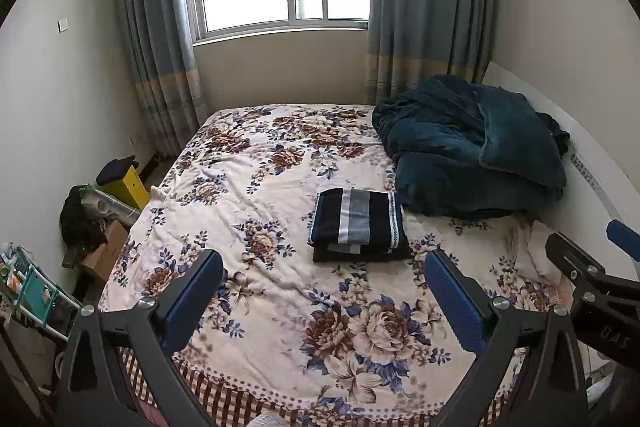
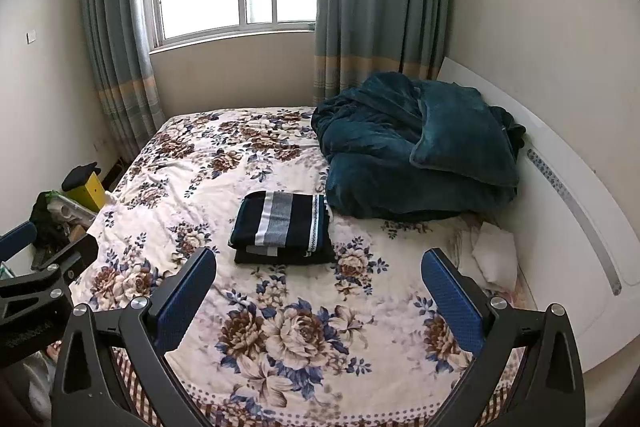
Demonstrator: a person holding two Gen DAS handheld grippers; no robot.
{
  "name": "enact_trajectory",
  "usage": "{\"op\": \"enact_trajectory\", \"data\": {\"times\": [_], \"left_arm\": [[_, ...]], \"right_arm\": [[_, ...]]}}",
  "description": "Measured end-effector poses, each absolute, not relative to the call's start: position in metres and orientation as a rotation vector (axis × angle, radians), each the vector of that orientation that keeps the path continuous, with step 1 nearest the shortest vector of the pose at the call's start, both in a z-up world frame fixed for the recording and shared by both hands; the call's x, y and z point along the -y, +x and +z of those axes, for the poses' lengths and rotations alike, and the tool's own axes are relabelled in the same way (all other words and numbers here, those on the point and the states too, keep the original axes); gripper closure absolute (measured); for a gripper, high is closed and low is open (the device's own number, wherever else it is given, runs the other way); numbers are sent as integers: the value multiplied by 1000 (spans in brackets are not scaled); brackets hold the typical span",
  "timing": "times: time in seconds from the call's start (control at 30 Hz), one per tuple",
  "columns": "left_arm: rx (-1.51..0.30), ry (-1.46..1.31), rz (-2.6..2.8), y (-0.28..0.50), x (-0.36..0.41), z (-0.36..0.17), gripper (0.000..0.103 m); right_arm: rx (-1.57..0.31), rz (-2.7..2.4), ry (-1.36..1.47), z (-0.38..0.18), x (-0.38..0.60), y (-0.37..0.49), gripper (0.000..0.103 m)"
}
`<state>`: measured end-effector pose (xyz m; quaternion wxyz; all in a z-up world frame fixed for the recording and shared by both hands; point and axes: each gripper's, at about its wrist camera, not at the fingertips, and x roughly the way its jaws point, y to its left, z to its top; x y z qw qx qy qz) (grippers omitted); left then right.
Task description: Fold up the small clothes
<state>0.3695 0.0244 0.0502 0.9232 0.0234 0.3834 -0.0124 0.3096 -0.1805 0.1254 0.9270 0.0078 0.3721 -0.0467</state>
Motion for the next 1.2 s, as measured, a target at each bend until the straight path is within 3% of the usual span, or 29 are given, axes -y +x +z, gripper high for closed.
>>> {"op": "enact_trajectory", "data": {"times": [1.2], "left_arm": [[-774,51,-9,375,-16,53,0]], "right_arm": [[-769,-70,31,124,189,316,0]]}}
